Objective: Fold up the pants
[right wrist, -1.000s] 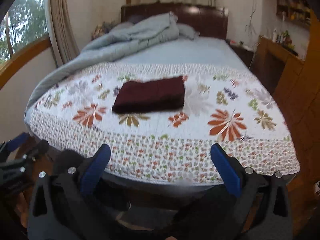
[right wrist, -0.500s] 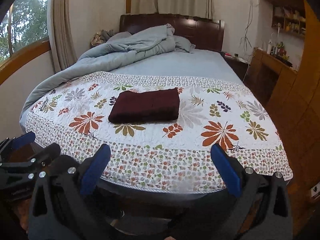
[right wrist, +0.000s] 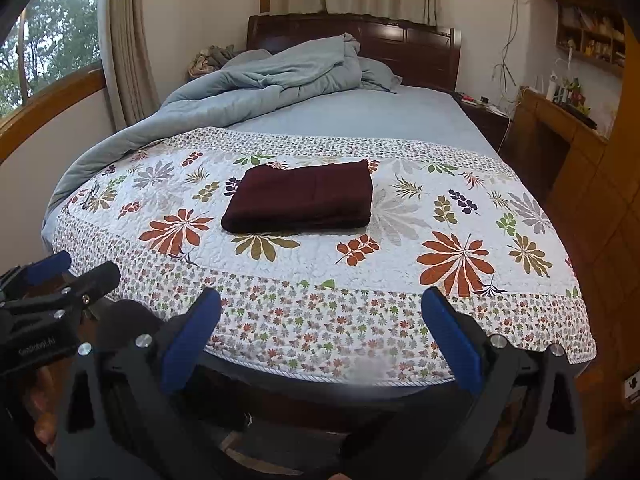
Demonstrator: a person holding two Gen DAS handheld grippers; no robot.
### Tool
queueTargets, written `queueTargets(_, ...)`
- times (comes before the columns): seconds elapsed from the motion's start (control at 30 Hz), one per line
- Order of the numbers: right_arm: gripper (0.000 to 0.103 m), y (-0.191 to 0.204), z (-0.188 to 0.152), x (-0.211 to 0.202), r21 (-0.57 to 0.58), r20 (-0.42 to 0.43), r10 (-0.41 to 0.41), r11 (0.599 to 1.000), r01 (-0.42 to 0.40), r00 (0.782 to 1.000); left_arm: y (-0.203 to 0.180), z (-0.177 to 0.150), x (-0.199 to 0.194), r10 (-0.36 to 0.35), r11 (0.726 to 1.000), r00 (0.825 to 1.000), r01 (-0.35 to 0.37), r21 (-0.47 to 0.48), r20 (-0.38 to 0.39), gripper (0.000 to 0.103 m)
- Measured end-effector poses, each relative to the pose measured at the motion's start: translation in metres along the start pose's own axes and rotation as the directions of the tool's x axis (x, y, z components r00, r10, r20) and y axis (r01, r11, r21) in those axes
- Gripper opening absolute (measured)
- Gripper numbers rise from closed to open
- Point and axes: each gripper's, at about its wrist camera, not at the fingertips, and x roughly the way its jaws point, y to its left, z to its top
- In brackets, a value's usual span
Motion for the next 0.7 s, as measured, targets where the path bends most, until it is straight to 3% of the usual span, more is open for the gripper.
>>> queueTargets(0.23, 0.100, 0.004, -0.002, 0.000, -0.014, 0.003, -0.005, 1.000, 0.005, 1.000, -0.005, -0.004, -0.002, 0.042, 0.999, 0.999, -0.042, 0.020, 0.013, 0.099)
queueTargets(0.7, 0.100, -0.001, -0.003, -0.001, -0.007, 0.017, -0.020, 1.000, 0.020, 1.000, -0.012, -0.005, -0.010, 0.021, 0.999, 1.000, -0.022, 0.029, 0.015, 0.099)
